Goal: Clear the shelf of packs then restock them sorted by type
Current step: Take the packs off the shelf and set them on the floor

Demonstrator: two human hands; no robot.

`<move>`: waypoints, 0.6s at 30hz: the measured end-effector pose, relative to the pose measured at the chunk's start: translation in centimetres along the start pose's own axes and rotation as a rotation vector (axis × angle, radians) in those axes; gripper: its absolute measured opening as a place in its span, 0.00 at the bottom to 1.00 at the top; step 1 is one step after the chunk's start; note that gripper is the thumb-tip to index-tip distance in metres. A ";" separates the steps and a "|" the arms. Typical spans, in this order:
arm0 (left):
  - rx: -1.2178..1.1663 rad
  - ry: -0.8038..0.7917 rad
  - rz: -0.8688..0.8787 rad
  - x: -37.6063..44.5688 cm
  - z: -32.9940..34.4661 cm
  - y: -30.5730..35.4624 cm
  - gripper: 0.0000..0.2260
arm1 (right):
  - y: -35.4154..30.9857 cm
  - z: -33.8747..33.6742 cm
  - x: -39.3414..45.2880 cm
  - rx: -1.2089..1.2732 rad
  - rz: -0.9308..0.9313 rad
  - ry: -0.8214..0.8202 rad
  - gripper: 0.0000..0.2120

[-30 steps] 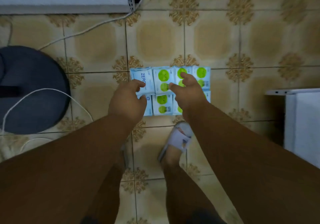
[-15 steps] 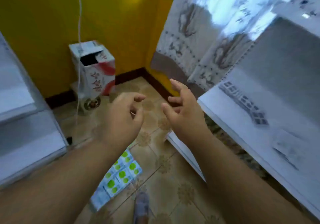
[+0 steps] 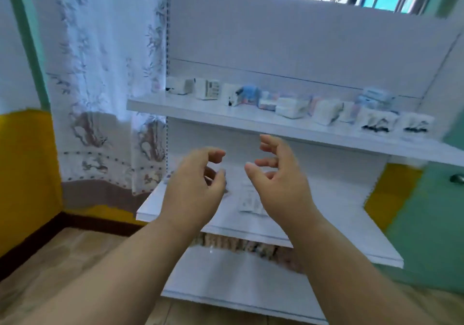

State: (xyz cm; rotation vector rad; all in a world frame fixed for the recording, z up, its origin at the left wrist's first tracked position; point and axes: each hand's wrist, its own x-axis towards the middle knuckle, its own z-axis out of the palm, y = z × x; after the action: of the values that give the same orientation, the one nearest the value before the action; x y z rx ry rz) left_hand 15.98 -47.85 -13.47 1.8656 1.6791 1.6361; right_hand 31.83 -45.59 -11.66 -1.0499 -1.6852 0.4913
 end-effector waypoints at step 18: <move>-0.115 -0.166 0.263 16.1 28.5 13.6 0.11 | 14.6 -22.7 15.0 -0.109 0.163 0.307 0.20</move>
State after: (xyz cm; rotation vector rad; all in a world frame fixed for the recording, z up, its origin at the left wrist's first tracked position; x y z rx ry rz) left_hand 42.43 -25.54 -5.71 2.1708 1.2928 1.5756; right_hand 57.30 -29.22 -5.82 -1.2795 -1.3741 0.3251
